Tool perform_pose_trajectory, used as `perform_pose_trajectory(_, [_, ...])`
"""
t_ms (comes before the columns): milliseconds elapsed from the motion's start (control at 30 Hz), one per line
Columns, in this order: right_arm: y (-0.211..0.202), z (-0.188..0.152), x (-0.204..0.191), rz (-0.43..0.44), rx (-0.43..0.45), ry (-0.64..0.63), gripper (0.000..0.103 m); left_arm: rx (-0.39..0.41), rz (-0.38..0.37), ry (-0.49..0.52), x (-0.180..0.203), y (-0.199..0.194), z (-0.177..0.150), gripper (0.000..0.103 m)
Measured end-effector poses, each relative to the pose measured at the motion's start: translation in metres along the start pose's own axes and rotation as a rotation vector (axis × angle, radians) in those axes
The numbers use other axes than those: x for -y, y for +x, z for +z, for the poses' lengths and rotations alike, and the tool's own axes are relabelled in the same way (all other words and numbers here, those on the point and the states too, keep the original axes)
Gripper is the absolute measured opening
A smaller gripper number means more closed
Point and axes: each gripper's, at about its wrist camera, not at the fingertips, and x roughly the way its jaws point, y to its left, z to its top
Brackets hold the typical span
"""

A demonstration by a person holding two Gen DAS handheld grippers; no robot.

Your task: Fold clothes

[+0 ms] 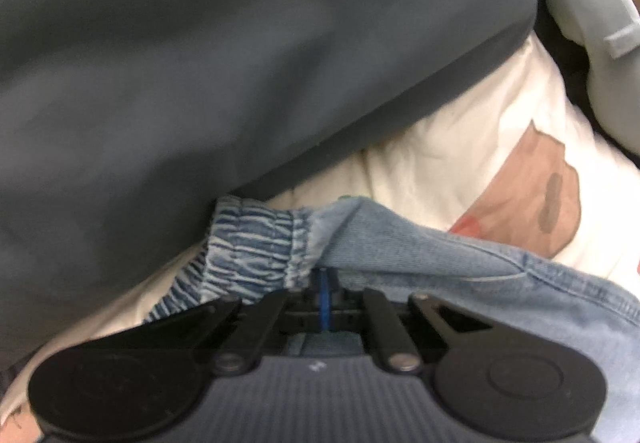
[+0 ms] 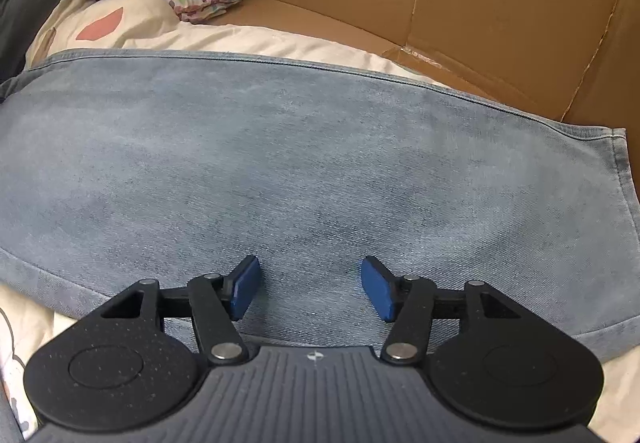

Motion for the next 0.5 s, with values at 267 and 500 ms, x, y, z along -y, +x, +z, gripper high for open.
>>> perform_pose_trajectory(267, [-0.003, 0.006, 0.0, -0.017, -0.023, 0.033, 0.061, -0.004, -0.055, 0.02, -0.003, -0.041, 0.002, 0.005])
perform_pose_trajectory(500, [-0.036, 0.009, 0.005, -0.024, 0.04, 0.041, 0.058, 0.024, -0.082, 0.018, -0.015, -0.084, -0.014, 0.008])
